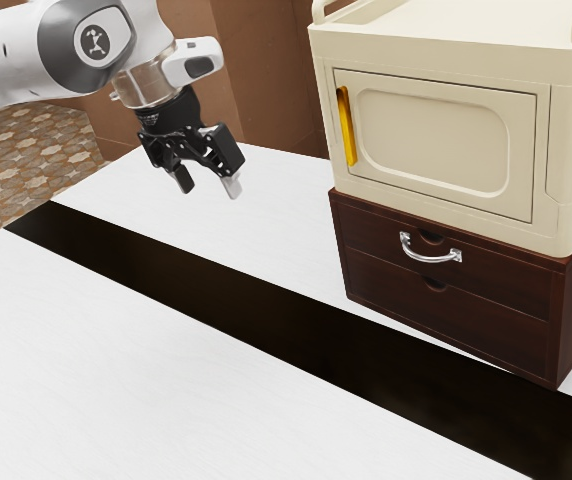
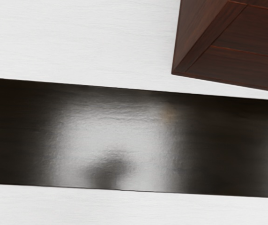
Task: Pull the drawer handle with one arm to open the drawer
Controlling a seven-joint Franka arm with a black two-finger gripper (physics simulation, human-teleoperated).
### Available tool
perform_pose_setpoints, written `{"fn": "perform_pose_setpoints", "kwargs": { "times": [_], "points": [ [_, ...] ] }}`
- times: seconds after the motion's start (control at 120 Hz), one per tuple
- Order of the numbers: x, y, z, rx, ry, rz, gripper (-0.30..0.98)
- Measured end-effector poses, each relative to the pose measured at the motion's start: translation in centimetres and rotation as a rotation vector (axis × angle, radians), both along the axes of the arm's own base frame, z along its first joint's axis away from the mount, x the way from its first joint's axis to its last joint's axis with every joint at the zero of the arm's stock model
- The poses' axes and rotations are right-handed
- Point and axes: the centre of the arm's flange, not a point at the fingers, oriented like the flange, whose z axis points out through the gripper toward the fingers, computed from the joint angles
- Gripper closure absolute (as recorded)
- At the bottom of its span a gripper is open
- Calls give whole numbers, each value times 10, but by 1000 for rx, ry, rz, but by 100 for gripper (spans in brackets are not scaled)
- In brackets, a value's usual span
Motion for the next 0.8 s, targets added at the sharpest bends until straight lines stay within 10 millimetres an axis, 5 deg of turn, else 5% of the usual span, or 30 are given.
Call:
{"fn": "perform_pose_setpoints", "kwargs": {
  "times": [0.267,0.317,0.392,0.475,0.6,0.742,0.8],
  "points": [
    [0,1,5,4,-11,-8,0],
    [-9,-1,38,22,-66,-11,0],
    [-50,-25,129,81,-222,-63,0],
    [-70,-74,161,128,-277,-244,0],
    [-77,-142,164,189,-291,-620,0],
    [-71,-139,155,223,-282,-841,0],
    [-53,-138,134,212,-260,-909,0]
  ]
}}
